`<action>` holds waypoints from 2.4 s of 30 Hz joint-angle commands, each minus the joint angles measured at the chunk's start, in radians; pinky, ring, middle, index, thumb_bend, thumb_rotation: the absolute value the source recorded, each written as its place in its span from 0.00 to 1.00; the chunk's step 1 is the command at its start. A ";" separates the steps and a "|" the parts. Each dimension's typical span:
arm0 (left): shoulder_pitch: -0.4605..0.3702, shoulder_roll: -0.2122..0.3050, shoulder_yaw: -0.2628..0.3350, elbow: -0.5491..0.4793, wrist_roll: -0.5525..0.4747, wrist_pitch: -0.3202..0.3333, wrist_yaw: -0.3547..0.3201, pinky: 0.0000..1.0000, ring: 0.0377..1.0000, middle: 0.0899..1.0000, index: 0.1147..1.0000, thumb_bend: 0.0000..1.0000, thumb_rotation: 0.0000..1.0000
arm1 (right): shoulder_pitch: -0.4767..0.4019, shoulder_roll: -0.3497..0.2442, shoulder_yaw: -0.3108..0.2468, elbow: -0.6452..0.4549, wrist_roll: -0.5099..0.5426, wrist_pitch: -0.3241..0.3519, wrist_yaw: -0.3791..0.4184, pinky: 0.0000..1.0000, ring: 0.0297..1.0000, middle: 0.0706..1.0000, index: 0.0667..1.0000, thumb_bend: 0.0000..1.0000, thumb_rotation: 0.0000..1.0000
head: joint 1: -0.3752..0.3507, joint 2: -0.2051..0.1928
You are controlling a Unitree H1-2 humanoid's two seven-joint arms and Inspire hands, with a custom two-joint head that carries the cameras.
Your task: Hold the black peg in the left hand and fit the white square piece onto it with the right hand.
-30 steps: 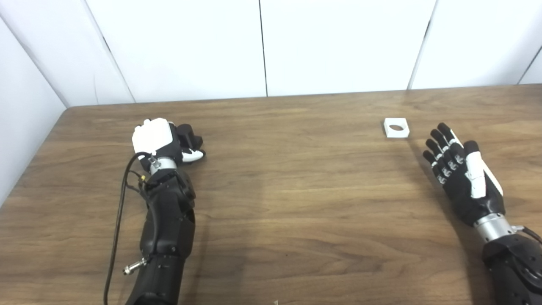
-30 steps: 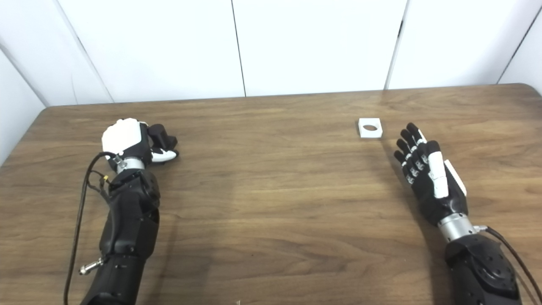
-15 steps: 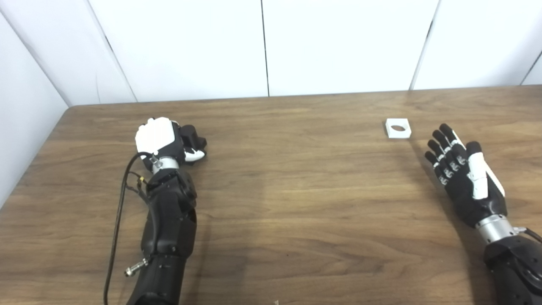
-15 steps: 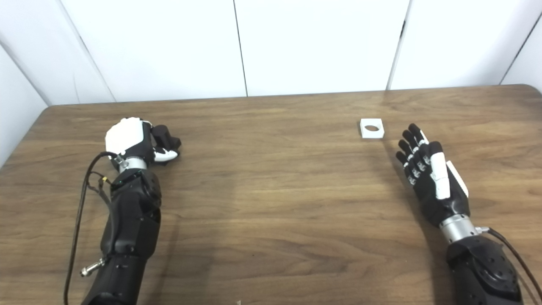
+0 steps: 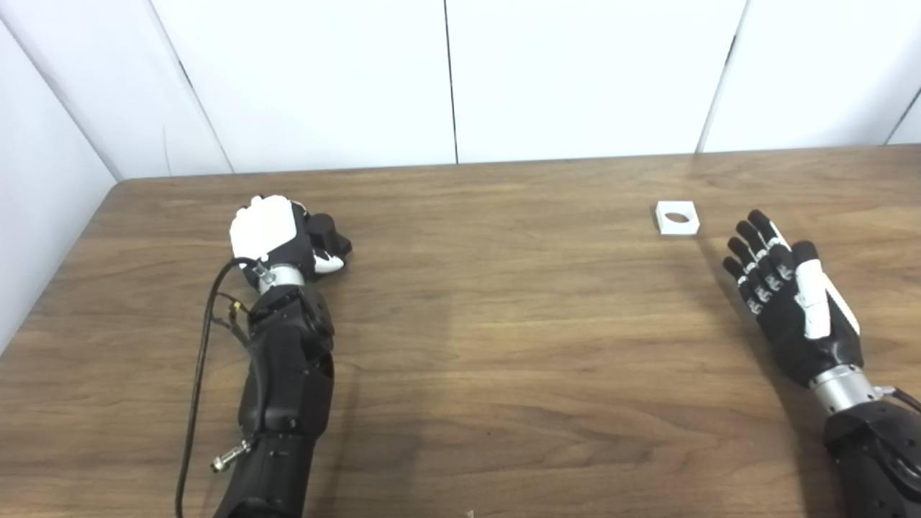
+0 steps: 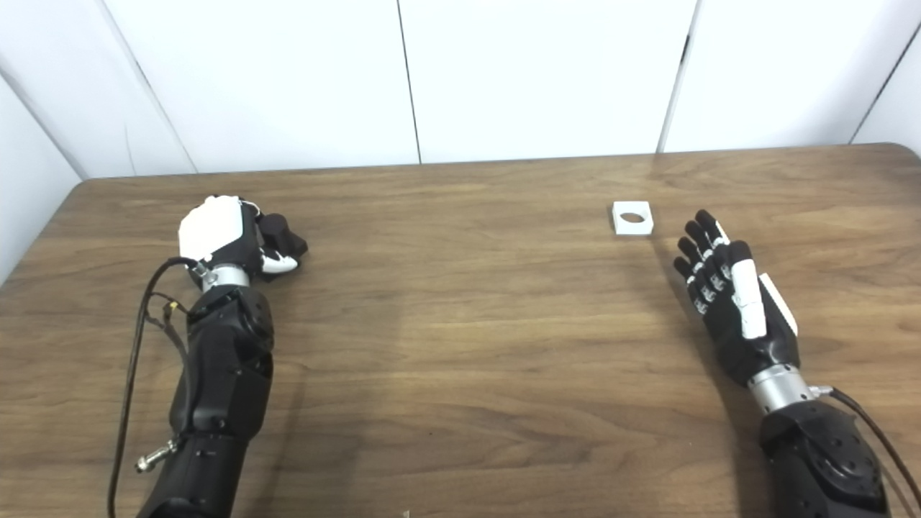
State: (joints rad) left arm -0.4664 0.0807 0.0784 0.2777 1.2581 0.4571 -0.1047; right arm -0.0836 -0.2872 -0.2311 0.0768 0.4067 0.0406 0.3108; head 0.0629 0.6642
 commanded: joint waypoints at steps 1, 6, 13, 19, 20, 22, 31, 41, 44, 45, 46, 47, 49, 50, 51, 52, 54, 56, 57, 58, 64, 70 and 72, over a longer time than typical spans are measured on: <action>-0.006 0.021 -0.004 -0.023 -0.009 0.013 0.004 1.00 1.00 0.89 0.42 0.52 0.06 | 0.056 0.016 -0.001 0.041 0.009 -0.012 0.006 1.00 1.00 1.00 1.00 0.66 0.89 | 0.000 0.001; 0.002 0.027 -0.019 -0.035 -0.031 0.012 0.007 1.00 1.00 0.89 0.42 0.52 0.06 | 0.057 0.015 -0.001 0.040 0.011 -0.011 0.008 1.00 1.00 1.00 1.00 0.65 0.90 | -0.002 0.001; 0.034 0.027 -0.062 -0.090 -0.102 0.012 0.032 1.00 1.00 0.90 0.43 0.52 0.06 | 0.058 0.018 0.002 0.032 0.006 -0.004 0.001 1.00 1.00 1.00 1.00 0.66 0.89 | -0.001 0.004; 0.070 0.039 -0.114 -0.138 -0.146 0.011 0.046 1.00 1.00 0.90 0.42 0.52 0.06 | 0.056 0.023 0.006 0.025 0.002 0.001 -0.005 1.00 1.00 1.00 1.00 0.65 0.91 | -0.006 0.005; 0.077 0.042 -0.126 -0.146 -0.151 0.011 0.047 1.00 1.00 0.90 0.42 0.52 0.06 | 0.057 0.022 0.008 0.025 -0.002 0.001 -0.008 1.00 1.00 1.00 1.00 0.65 0.91 | -0.006 0.006; 0.090 0.044 -0.140 -0.162 -0.170 0.010 0.051 1.00 1.00 0.90 0.42 0.52 0.06 | 0.057 0.020 0.008 0.027 -0.006 -0.001 -0.009 1.00 1.00 1.00 1.00 0.65 0.91 | -0.005 0.005; 0.123 0.051 -0.200 -0.213 -0.176 0.011 0.033 0.99 1.00 0.90 0.42 0.52 0.06 | 0.056 0.023 0.012 0.027 0.000 0.002 -0.006 1.00 1.00 1.00 1.00 0.65 0.91 | -0.008 0.007; 0.176 0.034 -0.276 -0.309 -0.172 0.011 -0.008 0.95 1.00 0.91 0.42 0.52 0.06 | 0.053 0.026 0.021 0.030 -0.013 0.004 -0.010 1.00 1.00 1.00 1.00 0.67 0.92 | -0.020 0.009; 0.185 0.032 -0.297 -0.331 -0.173 0.011 -0.018 0.95 1.00 0.91 0.42 0.52 0.06 | 0.052 0.029 0.020 0.028 -0.010 0.002 -0.009 1.00 1.00 1.00 1.00 0.68 0.91 | -0.021 0.010; 0.189 0.030 -0.305 -0.341 -0.172 0.011 -0.020 0.95 1.00 0.90 0.42 0.52 0.06 | 0.053 0.029 0.020 0.025 -0.011 0.004 -0.009 1.00 1.00 1.00 1.00 0.68 0.92 | -0.021 0.010; 0.193 0.029 -0.312 -0.349 -0.171 0.011 -0.022 0.96 1.00 0.90 0.42 0.52 0.06 | 0.053 0.029 0.020 0.022 -0.011 0.008 -0.010 1.00 1.00 1.00 1.00 0.68 0.92 | -0.021 0.010; 0.198 0.027 -0.321 -0.358 -0.172 0.010 -0.024 0.96 1.00 0.90 0.42 0.52 0.06 | 0.054 0.029 0.022 0.019 -0.016 0.010 -0.014 1.00 1.00 1.00 1.00 0.68 0.92 | -0.024 0.012; 0.209 0.016 -0.327 -0.376 -0.175 0.011 -0.037 0.97 1.00 0.90 0.42 0.52 0.07 | 0.056 0.028 0.023 0.015 -0.022 0.013 -0.018 1.00 1.00 1.00 1.00 0.68 0.93 | -0.025 0.011; 0.215 0.010 -0.328 -0.386 -0.179 0.011 -0.045 0.96 1.00 0.90 0.42 0.52 0.07 | 0.057 0.029 0.023 0.014 -0.020 0.015 -0.018 1.00 1.00 1.00 1.00 0.67 0.93 | -0.025 0.011; 0.221 0.001 -0.327 -0.396 -0.186 0.011 -0.050 0.96 1.00 0.90 0.42 0.52 0.06 | 0.058 0.029 0.022 0.013 -0.019 0.016 -0.017 1.00 1.00 1.00 1.00 0.67 0.93 | -0.025 0.011; 0.228 -0.003 -0.332 -0.407 -0.187 0.011 -0.055 0.95 1.00 0.90 0.42 0.52 0.06 | 0.060 0.029 0.023 0.012 -0.020 0.017 -0.016 1.00 1.00 1.00 1.00 0.67 0.93 | -0.026 0.012; 0.242 -0.011 -0.344 -0.425 -0.188 0.010 -0.058 0.95 1.00 0.89 0.42 0.52 0.07 | 0.062 0.030 0.023 0.009 -0.019 0.017 -0.017 1.00 1.00 1.00 1.00 0.67 0.93 | -0.026 0.012; 0.254 -0.014 -0.360 -0.437 -0.185 0.004 -0.059 0.96 1.00 0.89 0.42 0.52 0.07 | 0.062 0.032 0.022 0.008 -0.013 0.021 -0.016 1.00 1.00 1.00 1.00 0.66 0.92 | -0.027 0.014; 0.260 -0.013 -0.372 -0.441 -0.183 -0.002 -0.061 0.96 1.00 0.88 0.42 0.52 0.07 | 0.063 0.032 0.023 0.008 -0.014 0.022 -0.016 1.00 1.00 1.00 1.00 0.66 0.92 | -0.028 0.013; 0.265 -0.009 -0.384 -0.444 -0.179 -0.009 -0.063 0.97 1.00 0.89 0.42 0.52 0.07 | 0.063 0.031 0.025 0.009 -0.019 0.022 -0.016 1.00 1.00 1.00 1.00 0.66 0.92 | -0.028 0.013; 0.296 -0.011 -0.448 -0.461 -0.174 -0.034 -0.055 0.95 0.98 0.88 0.42 0.52 0.07 | 0.065 0.041 0.024 0.000 -0.012 0.032 -0.022 1.00 1.00 1.00 1.00 0.63 0.92 | -0.035 0.014; 0.325 -0.013 -0.504 -0.500 -0.157 -0.046 -0.067 0.94 0.98 0.88 0.42 0.52 0.07 | 0.066 0.040 0.023 -0.007 -0.014 0.042 -0.025 1.00 1.00 1.00 1.00 0.63 0.93 | -0.040 0.016; 0.335 -0.015 -0.514 -0.506 -0.155 -0.051 -0.063 0.94 0.98 0.88 0.42 0.52 0.07 | 0.068 0.039 0.025 -0.009 -0.014 0.043 -0.022 1.00 1.00 1.00 1.00 0.63 0.93 | -0.040 0.016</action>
State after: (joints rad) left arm -0.1357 0.0688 -0.4180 -0.2127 1.0988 0.4304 -0.1605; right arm -0.0619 -0.2815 -0.2163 0.0421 0.3771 0.0804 0.2879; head 0.0215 0.6796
